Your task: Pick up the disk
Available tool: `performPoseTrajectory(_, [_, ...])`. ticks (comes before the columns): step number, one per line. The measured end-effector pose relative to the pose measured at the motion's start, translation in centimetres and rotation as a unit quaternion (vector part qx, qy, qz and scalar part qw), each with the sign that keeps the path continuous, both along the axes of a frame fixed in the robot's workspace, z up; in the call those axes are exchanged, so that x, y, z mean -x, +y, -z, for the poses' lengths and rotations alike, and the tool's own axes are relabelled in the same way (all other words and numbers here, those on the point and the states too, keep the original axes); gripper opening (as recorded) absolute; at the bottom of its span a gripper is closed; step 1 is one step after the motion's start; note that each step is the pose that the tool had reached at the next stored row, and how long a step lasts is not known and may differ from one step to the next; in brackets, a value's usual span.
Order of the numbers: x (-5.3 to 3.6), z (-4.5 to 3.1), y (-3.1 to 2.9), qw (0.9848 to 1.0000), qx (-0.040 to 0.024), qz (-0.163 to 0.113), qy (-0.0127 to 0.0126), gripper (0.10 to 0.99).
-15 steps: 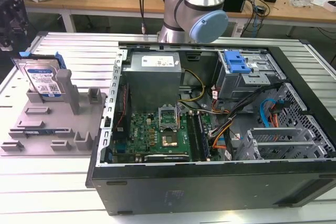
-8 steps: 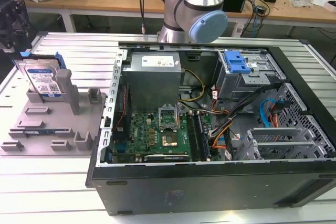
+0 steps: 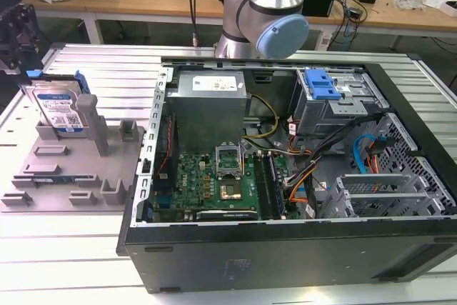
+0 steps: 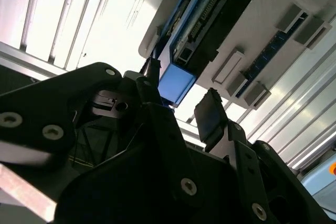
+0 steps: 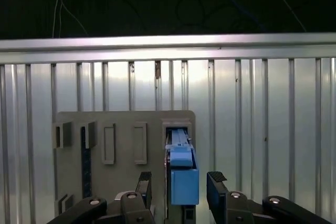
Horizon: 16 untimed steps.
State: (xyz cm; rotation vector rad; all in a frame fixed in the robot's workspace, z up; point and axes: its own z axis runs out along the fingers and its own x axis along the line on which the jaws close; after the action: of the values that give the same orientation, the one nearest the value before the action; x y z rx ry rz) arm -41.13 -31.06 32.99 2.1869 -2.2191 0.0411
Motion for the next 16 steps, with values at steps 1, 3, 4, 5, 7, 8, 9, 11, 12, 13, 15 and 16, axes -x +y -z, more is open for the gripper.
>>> performPoseTrajectory(1, [-0.03, 0.07, 0.01, 1.0000, 0.0002, 0.000, 0.0000, 0.541])
performPoseTrajectory(3, [-0.08, 0.27, 0.00, 1.0000, 0.0012, 0.000, 0.0000, 0.541])
performPoseTrajectory(4, [-0.12, 0.34, 0.00, 1.0000, 0.0015, 0.000, 0.0000, 0.541])
performPoseTrajectory(5, [-0.15, 0.40, 0.00, 1.0000, 0.0016, 0.000, -0.0001, 0.541])
performPoseTrajectory(7, [-0.22, 0.52, 0.00, 1.0000, 0.0021, 0.000, -0.0001, 0.541])
performPoseTrajectory(8, [-0.25, 0.58, 0.00, 1.0000, 0.0023, 0.000, -0.0001, 0.541])
performPoseTrajectory(9, [-0.26, 0.65, 0.00, 1.0000, 0.0025, 0.000, 0.0000, 0.541])
performPoseTrajectory(11, [-0.27, 0.79, -0.01, 1.0000, 0.0028, 0.000, 0.0000, 0.541])
performPoseTrajectory(12, [-0.27, 0.85, -0.01, 1.0000, 0.0030, 0.000, 0.0000, 0.541])
performPoseTrajectory(13, [-0.27, 0.92, -0.01, 1.0000, 0.0033, 0.000, 0.0000, 0.541])
performPoseTrajectory(15, [-0.27, 1.05, -0.01, 1.0000, 0.0039, 0.000, -0.0001, 0.541])
performPoseTrajectory(16, [-0.27, 1.15, -0.01, 1.0000, 0.0044, 0.000, 0.0000, 0.541])
